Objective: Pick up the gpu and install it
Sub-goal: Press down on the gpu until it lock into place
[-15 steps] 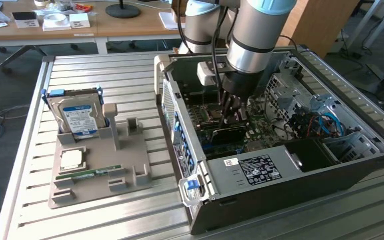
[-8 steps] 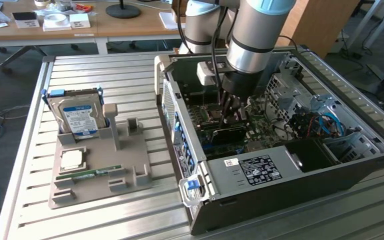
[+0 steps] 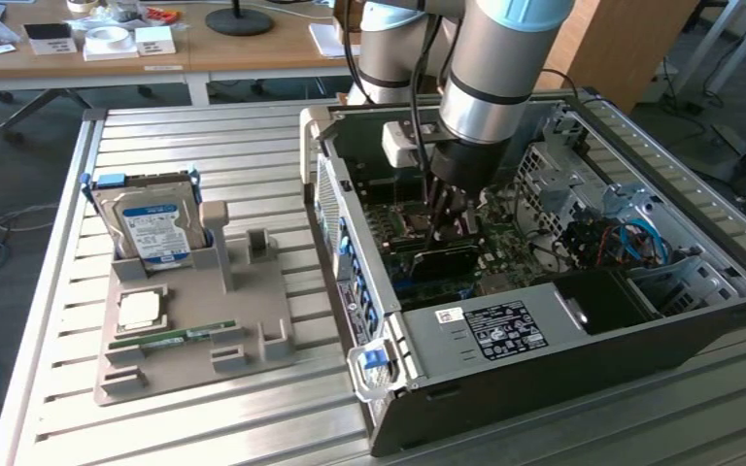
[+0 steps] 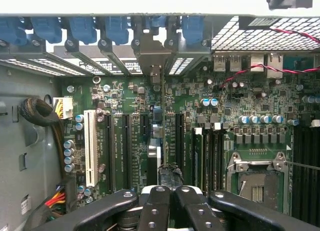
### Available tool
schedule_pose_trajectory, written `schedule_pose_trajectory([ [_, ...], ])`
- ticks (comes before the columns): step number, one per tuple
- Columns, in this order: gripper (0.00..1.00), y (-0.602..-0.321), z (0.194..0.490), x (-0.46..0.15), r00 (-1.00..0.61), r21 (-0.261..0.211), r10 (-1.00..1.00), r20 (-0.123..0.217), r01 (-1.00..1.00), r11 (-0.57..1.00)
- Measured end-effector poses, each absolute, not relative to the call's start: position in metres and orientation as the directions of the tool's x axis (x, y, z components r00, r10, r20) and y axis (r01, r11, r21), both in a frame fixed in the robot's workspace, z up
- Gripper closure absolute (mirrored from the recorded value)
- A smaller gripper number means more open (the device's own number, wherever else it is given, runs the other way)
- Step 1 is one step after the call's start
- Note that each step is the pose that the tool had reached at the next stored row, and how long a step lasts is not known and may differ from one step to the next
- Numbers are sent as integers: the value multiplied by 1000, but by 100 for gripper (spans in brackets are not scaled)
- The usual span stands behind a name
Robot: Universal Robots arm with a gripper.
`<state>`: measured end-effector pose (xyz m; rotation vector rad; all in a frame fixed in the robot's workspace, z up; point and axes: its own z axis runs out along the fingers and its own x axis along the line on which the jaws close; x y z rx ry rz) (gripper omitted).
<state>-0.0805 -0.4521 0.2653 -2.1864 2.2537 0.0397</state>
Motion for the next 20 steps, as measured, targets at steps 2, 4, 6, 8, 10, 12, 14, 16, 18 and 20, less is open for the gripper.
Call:
schedule_pose_trajectory([
  [2, 89, -452, 265, -80, -30, 16, -999, -19, -999, 30],
  [4, 89, -452, 265, -81, -30, 14, -999, -19, -999, 30],
  [6, 89, -452, 265, -81, -30, 12, -999, -19, -999, 30],
  [8, 89, -452, 265, -81, -30, 12, -999, -19, -999, 30],
  [10, 89, -452, 265, -81, -30, 11, -999, -19, -999, 30],
  [12, 89, -452, 265, -81, -30, 12, -999, -19, -999, 30],
  [14, 89, -452, 265, -81, -30, 12, -999, -19, -999, 30],
  [16, 89, -452, 265, -81, -30, 12, -999, -19, -999, 30],
  [18, 89, -452, 265, -81, -30, 12, -999, -19, -999, 30],
  [20, 89, -452, 264, -81, -30, 12, -999, -19, -999, 30],
])
